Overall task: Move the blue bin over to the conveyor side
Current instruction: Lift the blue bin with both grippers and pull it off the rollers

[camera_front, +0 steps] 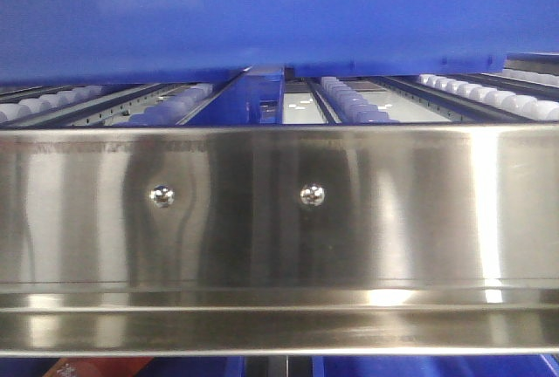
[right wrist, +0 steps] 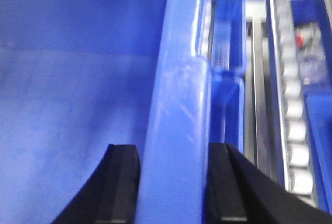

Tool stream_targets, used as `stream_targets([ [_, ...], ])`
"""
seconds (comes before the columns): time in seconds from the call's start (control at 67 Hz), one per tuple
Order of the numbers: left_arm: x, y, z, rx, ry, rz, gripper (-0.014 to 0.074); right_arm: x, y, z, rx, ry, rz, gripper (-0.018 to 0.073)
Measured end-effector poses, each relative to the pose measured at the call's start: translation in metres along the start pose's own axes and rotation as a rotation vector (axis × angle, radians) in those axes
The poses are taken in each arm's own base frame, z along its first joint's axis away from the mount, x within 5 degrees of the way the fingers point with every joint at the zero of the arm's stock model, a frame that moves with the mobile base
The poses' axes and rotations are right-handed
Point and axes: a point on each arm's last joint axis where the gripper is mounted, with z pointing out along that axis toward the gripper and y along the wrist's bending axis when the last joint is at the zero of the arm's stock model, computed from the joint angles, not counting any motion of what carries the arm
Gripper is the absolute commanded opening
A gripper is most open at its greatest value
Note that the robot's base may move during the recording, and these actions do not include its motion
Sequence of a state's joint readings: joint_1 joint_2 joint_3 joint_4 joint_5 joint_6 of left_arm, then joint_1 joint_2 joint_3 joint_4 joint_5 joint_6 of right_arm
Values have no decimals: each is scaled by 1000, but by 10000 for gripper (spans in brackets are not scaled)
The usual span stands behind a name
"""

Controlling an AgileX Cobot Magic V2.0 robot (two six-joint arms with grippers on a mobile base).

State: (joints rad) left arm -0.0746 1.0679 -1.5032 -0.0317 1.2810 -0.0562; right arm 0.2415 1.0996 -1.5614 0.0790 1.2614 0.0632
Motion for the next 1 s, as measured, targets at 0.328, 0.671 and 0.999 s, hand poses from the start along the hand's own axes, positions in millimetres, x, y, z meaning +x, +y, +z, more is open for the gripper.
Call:
stream_targets([
  [0.328,0,0,-3,6,-13,-1,-9,0,0,-4,0,-21,-1,-78],
  [0.671,0,0,-3,6,-13,-1,-9,0,0,-4,0,-21,-1,-78],
  [0.999,0,0,-3,6,-13,-1,-9,0,0,-4,0,-21,-1,-78],
])
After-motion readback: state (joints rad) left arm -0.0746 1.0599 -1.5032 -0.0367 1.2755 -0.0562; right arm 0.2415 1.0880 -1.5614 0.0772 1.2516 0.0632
